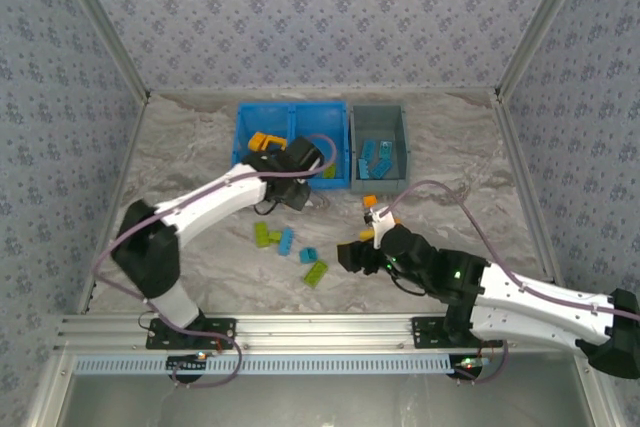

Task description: Sort the legos into containers by color

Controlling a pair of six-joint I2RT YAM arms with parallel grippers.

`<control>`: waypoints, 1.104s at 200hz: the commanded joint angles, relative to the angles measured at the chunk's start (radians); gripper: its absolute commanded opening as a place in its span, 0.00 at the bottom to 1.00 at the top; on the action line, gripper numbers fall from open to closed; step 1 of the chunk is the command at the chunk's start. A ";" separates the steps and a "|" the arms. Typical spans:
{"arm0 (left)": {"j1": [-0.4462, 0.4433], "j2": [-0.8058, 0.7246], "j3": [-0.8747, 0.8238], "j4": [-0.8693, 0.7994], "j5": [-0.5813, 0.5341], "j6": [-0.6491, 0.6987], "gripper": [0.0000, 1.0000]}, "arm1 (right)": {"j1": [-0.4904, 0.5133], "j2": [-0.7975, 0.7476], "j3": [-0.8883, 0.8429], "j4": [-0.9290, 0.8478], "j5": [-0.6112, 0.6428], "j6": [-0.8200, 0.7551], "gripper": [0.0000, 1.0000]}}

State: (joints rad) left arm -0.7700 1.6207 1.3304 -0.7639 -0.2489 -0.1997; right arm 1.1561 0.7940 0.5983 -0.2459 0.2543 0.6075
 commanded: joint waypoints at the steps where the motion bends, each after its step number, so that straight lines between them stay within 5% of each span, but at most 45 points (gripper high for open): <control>1: 0.064 -0.079 -0.009 -0.035 -0.049 -0.029 0.36 | 0.025 0.069 0.065 0.173 0.044 -0.137 0.70; 35: 0.234 -0.057 0.010 -0.009 0.080 -0.023 0.36 | 0.107 0.273 0.178 0.360 0.177 -0.344 0.71; 92: 0.377 0.160 0.141 0.021 0.226 -0.016 0.37 | 0.161 0.592 0.468 0.206 0.373 -0.322 0.71; 139: 0.386 0.300 0.229 0.005 0.244 -0.023 0.39 | 0.167 0.580 0.441 0.178 0.379 -0.241 0.71; 161: 0.391 0.329 0.241 -0.004 0.238 -0.029 0.49 | 0.168 0.554 0.424 0.157 0.389 -0.217 0.71; 177: 0.391 0.317 0.239 -0.003 0.246 -0.033 0.64 | 0.168 0.535 0.413 0.138 0.406 -0.202 0.72; 221: 0.390 0.193 0.235 -0.020 0.250 -0.062 0.69 | 0.149 0.485 0.405 0.044 0.455 -0.165 0.72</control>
State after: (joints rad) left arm -0.3851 1.9270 1.5402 -0.7589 -0.0139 -0.2344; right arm 1.3178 1.3216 1.0122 -0.1146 0.6437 0.3866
